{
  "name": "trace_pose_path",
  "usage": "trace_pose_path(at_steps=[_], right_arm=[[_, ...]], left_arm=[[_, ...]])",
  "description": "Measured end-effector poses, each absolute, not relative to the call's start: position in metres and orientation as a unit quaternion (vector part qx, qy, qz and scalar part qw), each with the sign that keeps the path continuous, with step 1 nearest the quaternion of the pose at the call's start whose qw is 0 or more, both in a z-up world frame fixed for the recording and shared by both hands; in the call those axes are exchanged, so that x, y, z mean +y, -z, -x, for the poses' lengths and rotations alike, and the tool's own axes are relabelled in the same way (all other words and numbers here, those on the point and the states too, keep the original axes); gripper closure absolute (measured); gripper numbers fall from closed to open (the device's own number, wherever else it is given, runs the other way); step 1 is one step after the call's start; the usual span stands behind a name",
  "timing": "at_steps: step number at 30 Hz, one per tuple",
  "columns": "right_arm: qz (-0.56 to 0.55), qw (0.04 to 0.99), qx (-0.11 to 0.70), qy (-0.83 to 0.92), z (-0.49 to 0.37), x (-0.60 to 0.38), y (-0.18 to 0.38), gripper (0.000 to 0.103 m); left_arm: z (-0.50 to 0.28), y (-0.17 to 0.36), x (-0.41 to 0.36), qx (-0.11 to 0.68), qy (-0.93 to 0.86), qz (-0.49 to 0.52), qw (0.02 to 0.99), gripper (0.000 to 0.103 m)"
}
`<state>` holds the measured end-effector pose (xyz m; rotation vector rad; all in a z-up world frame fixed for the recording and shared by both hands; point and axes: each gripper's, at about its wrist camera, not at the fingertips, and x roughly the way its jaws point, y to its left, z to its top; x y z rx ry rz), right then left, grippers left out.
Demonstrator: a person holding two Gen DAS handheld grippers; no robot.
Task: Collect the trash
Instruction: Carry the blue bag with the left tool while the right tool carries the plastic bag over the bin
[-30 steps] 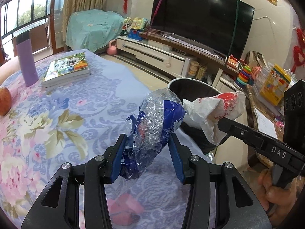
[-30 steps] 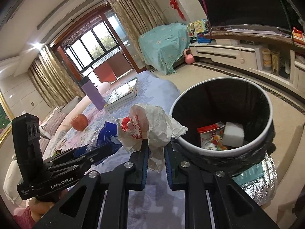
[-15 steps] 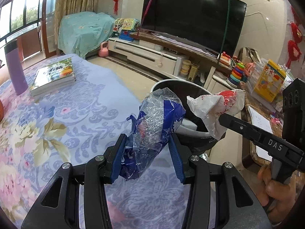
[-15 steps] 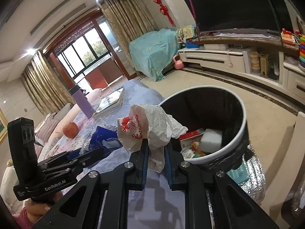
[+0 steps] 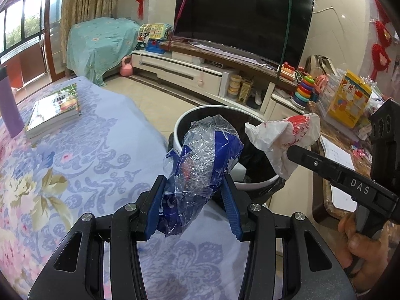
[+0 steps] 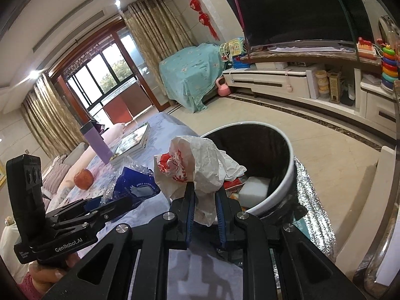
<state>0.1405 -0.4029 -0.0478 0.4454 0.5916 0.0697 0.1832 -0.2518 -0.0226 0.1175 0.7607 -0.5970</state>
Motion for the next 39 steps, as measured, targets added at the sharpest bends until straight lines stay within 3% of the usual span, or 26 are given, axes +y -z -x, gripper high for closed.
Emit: trace_pose_path(at_steps=[39], right_arm=[[-0.210, 0.930, 0.302, -0.018, -0.161, -0.422, 0.046, 0.087]], left_arm=[[-0.211, 0.023, -0.304, 0.369, 0.296, -0.085, 0.877, 0.059]])
